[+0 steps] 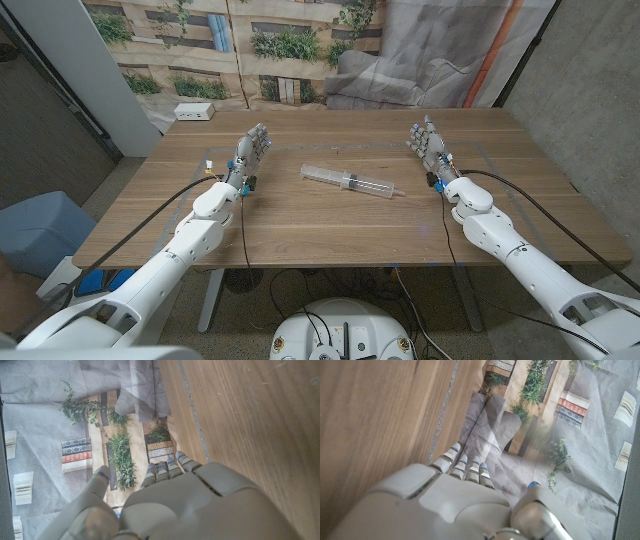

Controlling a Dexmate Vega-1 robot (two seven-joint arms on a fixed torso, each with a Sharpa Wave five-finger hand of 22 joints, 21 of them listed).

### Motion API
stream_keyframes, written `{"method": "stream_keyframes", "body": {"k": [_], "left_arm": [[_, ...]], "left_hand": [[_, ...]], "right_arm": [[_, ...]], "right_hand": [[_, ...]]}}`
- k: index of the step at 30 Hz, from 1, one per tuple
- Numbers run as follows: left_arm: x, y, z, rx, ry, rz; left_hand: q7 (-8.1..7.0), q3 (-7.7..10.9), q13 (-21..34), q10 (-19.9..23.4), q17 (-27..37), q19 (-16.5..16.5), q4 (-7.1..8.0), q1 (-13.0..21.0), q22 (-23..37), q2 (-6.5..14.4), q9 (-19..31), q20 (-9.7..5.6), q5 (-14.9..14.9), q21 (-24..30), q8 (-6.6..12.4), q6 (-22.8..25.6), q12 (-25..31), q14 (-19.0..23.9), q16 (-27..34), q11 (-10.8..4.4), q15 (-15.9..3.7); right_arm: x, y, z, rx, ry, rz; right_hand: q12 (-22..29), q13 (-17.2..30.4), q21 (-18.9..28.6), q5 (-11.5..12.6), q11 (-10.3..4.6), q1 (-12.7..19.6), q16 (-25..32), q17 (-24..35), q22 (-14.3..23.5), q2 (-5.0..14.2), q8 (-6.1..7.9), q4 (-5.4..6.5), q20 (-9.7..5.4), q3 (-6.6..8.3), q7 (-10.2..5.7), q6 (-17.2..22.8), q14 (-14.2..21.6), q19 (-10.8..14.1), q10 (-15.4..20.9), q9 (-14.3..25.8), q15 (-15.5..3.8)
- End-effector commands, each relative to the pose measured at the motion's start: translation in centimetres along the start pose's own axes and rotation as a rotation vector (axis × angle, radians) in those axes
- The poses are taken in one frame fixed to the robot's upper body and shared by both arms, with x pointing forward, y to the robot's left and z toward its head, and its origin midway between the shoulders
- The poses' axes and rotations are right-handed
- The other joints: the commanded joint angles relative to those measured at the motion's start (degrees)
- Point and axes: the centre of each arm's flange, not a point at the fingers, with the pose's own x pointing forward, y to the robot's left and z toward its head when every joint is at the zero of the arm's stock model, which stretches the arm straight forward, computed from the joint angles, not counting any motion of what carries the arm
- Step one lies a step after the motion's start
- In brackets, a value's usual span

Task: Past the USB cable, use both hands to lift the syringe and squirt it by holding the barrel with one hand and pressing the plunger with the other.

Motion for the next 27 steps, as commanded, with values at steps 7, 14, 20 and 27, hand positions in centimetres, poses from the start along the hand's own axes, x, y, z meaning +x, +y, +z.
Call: {"method": "stream_keyframes", "body": {"k": [7,14,20,27], "left_arm": [[-0.9,0.5,1.6,0.043,0.007,0.037],[-0.8,0.7,2.2,0.056,0.002,0.038],[-0.5,0.7,2.3,0.060,0.013,0.027],[-0.1,0.5,2.3,0.070,0.020,0.020]], "left_hand": [[0.37,0.46,0.2,0.1,0.3,0.6,-0.36,0.6,0.2,4.2,0.1,-2.58,0.4,0.4,0.22,0.1,0.2,-0.1,0.2,0.21,0.04],[0.29,0.51,0.2,0.3,0.3,0.7,-0.56,0.7,0.2,4.2,0.1,-2.50,0.4,0.4,0.22,0.2,0.2,0.0,0.2,0.29,0.05],[0.15,0.55,0.2,0.8,0.2,0.9,-0.83,0.9,0.2,4.2,0.1,-2.36,0.3,0.4,0.22,0.5,0.3,0.3,0.2,0.29,0.02],[0.12,0.61,0.2,1.0,0.2,1.1,-1.09,1.1,0.2,4.3,0.1,-2.23,0.3,0.4,0.16,0.5,0.3,0.4,0.1,0.34,0.01]], "right_arm": [[0.6,0.7,0.7,-0.107,0.001,0.005],[0.3,1.4,1.7,-0.228,0.013,-0.004],[-0.5,2.3,2.8,-0.387,0.025,-0.011],[-1.5,3.3,3.9,-0.531,0.049,-0.014]], "right_hand": [[0.4,-0.1,0.4,0.5,-0.03,0.7,0.4,-0.3,0.2,0.35,0.32,-0.19,-0.08,0.42,-0.16,0.4,0.1,0.2,0.6,0.3,-0.52],[0.4,-0.3,0.4,0.6,-0.02,1.1,0.5,-0.6,0.2,0.17,0.28,-0.62,-0.12,0.62,-0.29,0.2,0.4,0.2,0.8,0.3,-0.53],[0.5,-0.6,0.5,0.6,-0.03,1.7,0.5,-1.2,0.2,-0.27,0.40,-1.41,-0.22,0.88,-0.51,0.3,0.6,0.2,1.0,0.3,-0.71],[0.7,-0.9,0.5,0.5,0.03,2.3,0.5,-1.6,0.2,-0.64,0.51,-2.05,-0.25,1.06,-0.51,0.6,0.9,0.2,1.4,0.3,-0.54]]}}
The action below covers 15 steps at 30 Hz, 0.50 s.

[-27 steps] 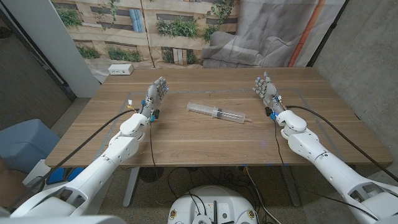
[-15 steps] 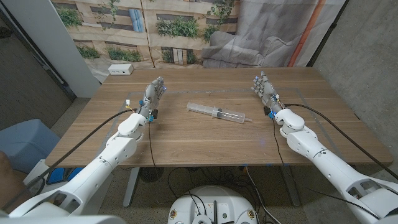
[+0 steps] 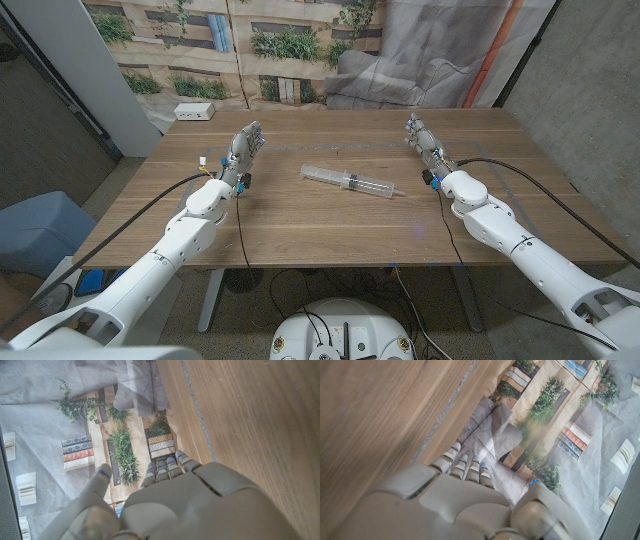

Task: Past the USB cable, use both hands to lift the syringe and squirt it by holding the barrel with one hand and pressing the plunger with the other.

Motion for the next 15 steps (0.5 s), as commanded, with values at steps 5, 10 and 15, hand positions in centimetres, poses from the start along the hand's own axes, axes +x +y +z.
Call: {"method": "stream_keyframes", "body": {"k": [5,10,15], "left_arm": [[0.8,-0.3,0.5,0.020,0.016,-0.013],[0.9,-0.5,0.3,0.023,0.018,-0.012],[1.0,-0.8,0.1,0.023,0.030,-0.016]], "left_hand": [[0.07,0.34,0.2,0.6,0.2,0.6,-0.57,0.7,0.2,3.9,0.1,-2.00,0.3,0.4,0.13,0.5,0.3,0.3,0.1,0.40,-0.12],[0.06,0.38,0.2,0.8,0.3,0.8,-0.70,0.8,0.2,3.9,0.1,-1.88,0.3,0.4,0.14,0.6,0.3,0.6,0.2,0.35,-0.15],[0.07,0.43,0.2,1.0,0.3,1.0,-0.82,0.9,0.2,3.9,0.1,-1.91,0.3,0.5,0.16,0.8,0.3,0.8,0.2,0.46,-0.08]], "right_arm": [[-2.1,1.2,2.8,-0.315,0.037,-0.013],[-2.7,1.8,4.1,-0.416,0.046,-0.001],[-3.3,2.1,5.5,-0.505,0.048,0.015]], "right_hand": [[0.7,-0.1,0.5,0.3,0.20,0.8,0.3,-0.4,0.2,-0.35,0.56,-1.01,-0.17,0.23,-0.15,0.4,0.5,0.2,0.8,0.3,-0.32],[0.6,-0.2,0.5,0.2,0.14,1.4,0.4,-0.7,0.1,-0.70,0.41,-1.65,-0.05,0.38,-0.29,0.0,0.6,0.2,0.8,0.3,-0.10],[0.6,-0.4,0.5,0.1,0.22,2.0,0.5,-1.0,0.1,-1.11,0.37,-2.32,0.12,0.51,-0.25,-0.3,1.0,0.2,0.7,0.3,0.18]]}}
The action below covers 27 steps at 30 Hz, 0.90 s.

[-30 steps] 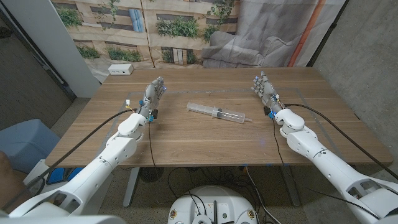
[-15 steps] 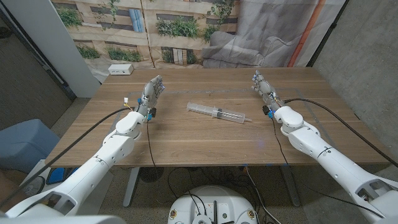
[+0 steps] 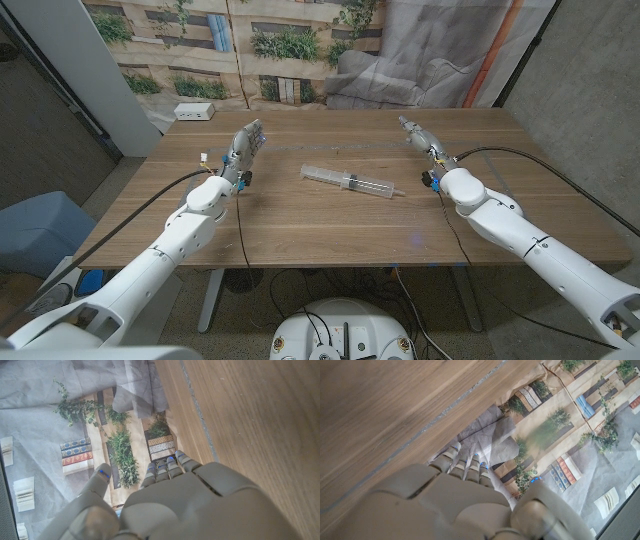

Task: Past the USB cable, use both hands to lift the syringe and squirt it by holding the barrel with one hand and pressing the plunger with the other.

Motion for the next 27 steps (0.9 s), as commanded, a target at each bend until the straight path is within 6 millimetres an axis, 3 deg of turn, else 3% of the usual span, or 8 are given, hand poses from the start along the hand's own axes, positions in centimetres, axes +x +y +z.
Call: {"method": "stream_keyframes", "body": {"k": [1,13,24,27], "left_arm": [[0.4,-0.5,-0.3,0.003,0.019,-0.007],[0.3,-0.8,-0.6,0.000,0.033,0.013],[0.3,-1.2,-0.9,-0.001,0.048,0.013],[0.3,-1.2,-0.9,-0.002,0.052,0.014]], "left_hand": [[0.26,0.01,0.2,0.7,0.3,0.5,-0.42,0.5,0.2,3.8,0.1,-1.94,0.3,0.5,0.17,0.4,0.3,0.6,0.2,0.21,0.01],[0.22,0.09,0.2,1.3,0.3,0.7,-0.62,0.6,0.2,3.8,0.1,-1.89,0.3,0.4,0.21,0.7,0.4,0.9,0.2,0.06,0.03],[0.17,0.18,0.3,1.6,0.4,0.9,-0.59,0.5,0.2,3.9,0.2,-1.87,0.3,0.4,0.20,0.9,0.4,1.1,0.2,0.07,-0.08],[0.14,0.20,0.3,1.7,0.4,1.0,-0.62,0.5,0.2,3.9,0.2,-1.80,0.3,0.4,0.18,0.9,0.4,1.1,0.2,0.05,-0.04]], "right_arm": [[-1.8,0.1,3.0,-0.225,0.015,0.005],[-2.8,1.1,6.2,-0.479,0.031,0.062],[-3.3,2.3,8.8,-0.647,0.088,0.155],[-3.4,2.7,9.9,-0.712,0.113,0.169]], "right_hand": [[0.2,-0.1,0.5,0.1,0.16,1.4,0.5,-0.2,0.1,-0.51,0.39,-0.88,0.20,0.19,-0.29,-0.3,0.7,0.2,0.3,0.1,-0.14],[0.4,-0.3,0.5,-0.4,0.17,3.3,0.7,-1.1,0.1,-1.75,0.54,-3.06,0.76,0.61,-0.50,-0.6,1.4,0.3,0.7,0.2,0.43],[0.0,-0.4,0.4,-1.5,-0.24,7.4,0.4,-2.4,0.2,-2.67,0.50,-6.95,2.12,2.01,-1.13,-2.2,0.3,-0.1,-0.9,0.4,0.96],[0.0,-0.4,0.4,-1.7,-0.44,7.9,0.4,-2.6,0.2,-2.86,0.39,-7.51,2.60,2.17,-1.28,-2.7,0.3,-0.3,-1.0,0.4,1.05]]}}
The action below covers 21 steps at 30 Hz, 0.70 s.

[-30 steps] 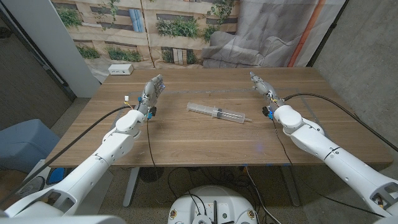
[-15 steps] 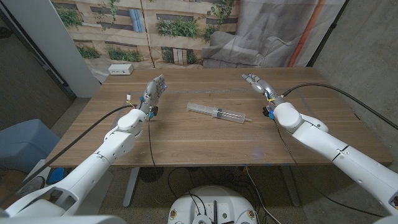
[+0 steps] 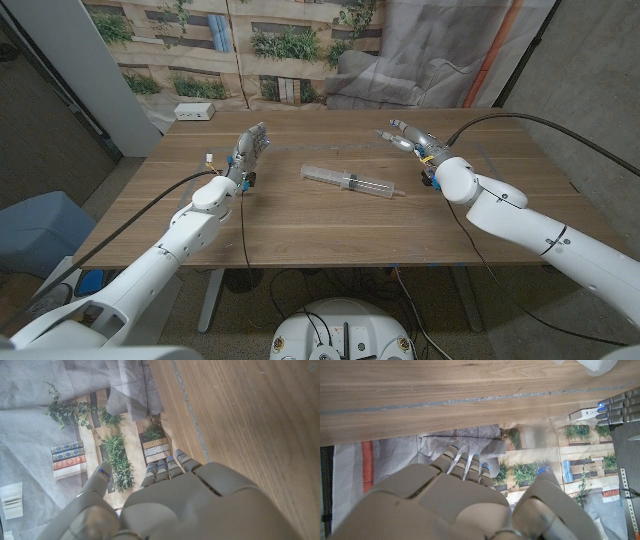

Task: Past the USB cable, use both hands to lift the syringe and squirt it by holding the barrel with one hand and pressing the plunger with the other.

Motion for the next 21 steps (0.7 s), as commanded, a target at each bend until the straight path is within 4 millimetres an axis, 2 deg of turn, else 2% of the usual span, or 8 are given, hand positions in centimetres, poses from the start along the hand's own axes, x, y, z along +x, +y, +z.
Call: {"method": "stream_keyframes", "body": {"k": [1,6,15,21], "left_arm": [[0.1,-0.3,-0.2,-0.001,0.018,0.001],[0.1,-0.2,-0.3,0.000,0.021,0.001],[0.1,-0.1,-0.6,-0.005,0.028,-0.001],[0.0,0.2,-0.8,-0.004,0.037,-0.003]], "left_hand": [[0.29,0.22,0.3,0.3,0.1,0.3,-0.17,0.5,0.2,3.9,0.2,-1.71,0.3,0.4,0.17,0.5,0.2,0.5,0.2,0.07,0.03],[0.29,0.27,0.3,0.5,0.1,0.6,-0.15,0.5,0.2,3.9,0.2,-1.61,0.3,0.5,0.14,0.5,0.2,0.6,0.2,0.02,0.00],[0.22,0.31,0.3,0.6,0.1,0.7,-0.09,0.4,0.2,3.9,0.2,-1.58,0.3,0.5,0.11,0.5,0.2,0.8,0.2,0.02,0.08],[0.29,0.36,0.3,0.7,0.1,0.8,-0.08,0.3,0.2,4.0,0.2,-1.54,0.3,0.5,0.11,0.5,0.1,0.8,0.2,0.09,0.12]], "right_arm": [[-1.0,-0.7,3.4,-0.207,0.066,0.072],[-1.5,-0.6,4.6,-0.221,0.101,0.102],[-1.9,0.0,6.1,-0.258,0.164,0.155],[-1.7,0.6,7.5,-0.303,0.186,0.193]], "right_hand": [[-0.2,0.2,0.4,-0.5,-0.15,1.3,-0.1,-0.1,0.2,-0.03,-0.13,-0.98,0.93,0.25,-0.19,-1.1,-0.2,0.0,-0.3,0.1,0.11],[-0.1,0.2,0.3,-0.8,-0.19,2.5,0.2,-0.6,0.2,-0.30,-0.03,-2.24,1.90,0.71,-0.07,-1.6,0.4,-0.3,-0.4,0.2,0.76],[0.1,0.4,0.1,-0.7,0.44,4.9,0.6,-1.4,0.3,-1.17,0.01,-4.83,5.41,1.55,-0.06,-3.3,1.1,-1.8,-0.8,0.3,2.27],[0.1,0.6,0.1,-0.5,1.06,5.7,0.6,-1.7,0.3,-1.68,-0.11,-5.87,6.51,1.86,0.05,-4.6,0.9,-2.5,-1.4,0.4,3.24]]}}
